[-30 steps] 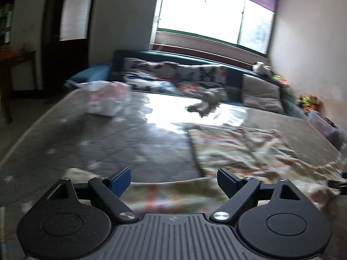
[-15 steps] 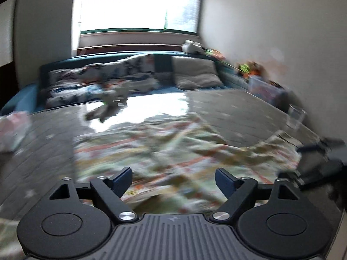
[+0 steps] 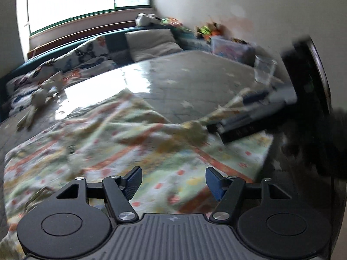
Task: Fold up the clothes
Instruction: 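Grasp the green sleeve cuff with the right gripper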
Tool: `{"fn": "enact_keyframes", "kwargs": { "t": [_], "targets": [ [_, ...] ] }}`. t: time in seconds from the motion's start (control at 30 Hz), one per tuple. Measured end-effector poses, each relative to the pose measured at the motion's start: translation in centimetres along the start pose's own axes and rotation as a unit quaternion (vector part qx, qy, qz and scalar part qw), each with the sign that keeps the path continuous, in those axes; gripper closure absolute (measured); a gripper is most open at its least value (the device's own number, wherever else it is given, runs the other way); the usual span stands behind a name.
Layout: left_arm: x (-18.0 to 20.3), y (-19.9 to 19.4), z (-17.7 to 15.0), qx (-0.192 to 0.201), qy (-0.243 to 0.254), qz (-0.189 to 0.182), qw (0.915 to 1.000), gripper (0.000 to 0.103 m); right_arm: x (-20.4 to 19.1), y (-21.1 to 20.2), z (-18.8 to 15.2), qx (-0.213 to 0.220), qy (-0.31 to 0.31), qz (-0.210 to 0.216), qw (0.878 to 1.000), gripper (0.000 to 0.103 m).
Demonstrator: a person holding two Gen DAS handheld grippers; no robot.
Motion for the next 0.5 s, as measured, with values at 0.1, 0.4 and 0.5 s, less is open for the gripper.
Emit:
{"fn": "enact_keyframes", "kwargs": {
  "t": [0.1,0.4,0.5],
  "targets": [
    [1.2,0.3,-0.6,-0.003,0.022,-0.012,0.9997,0.036,1.9,-0.3,-0.5,0.001,0.018,-0.018,1.000,0.000],
    [1.3,-0.4,-0.9,0.002,0.020,-0.015,0.9997,0.031,9.8,-3.9,-2.9,0.011,0.083,-0.100,0.992,0.000],
    [0.7,-1.6,-0.1,0.021,0.006,-0.007,0.9997,0.024,11.2,-4.8,-3.7,0.010,0.104,-0.111,0.988,0.007]
  ]
}}
Point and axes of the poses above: each gripper's, at about its wrist camera, not at the fingertips, and y roughly the way its jaws point, x to its right, z to its top, the point moved 7 cm from there along y, roughly the way its jaws point, and after that the axes turned 13 degrees about x, right-handed, at the moved point
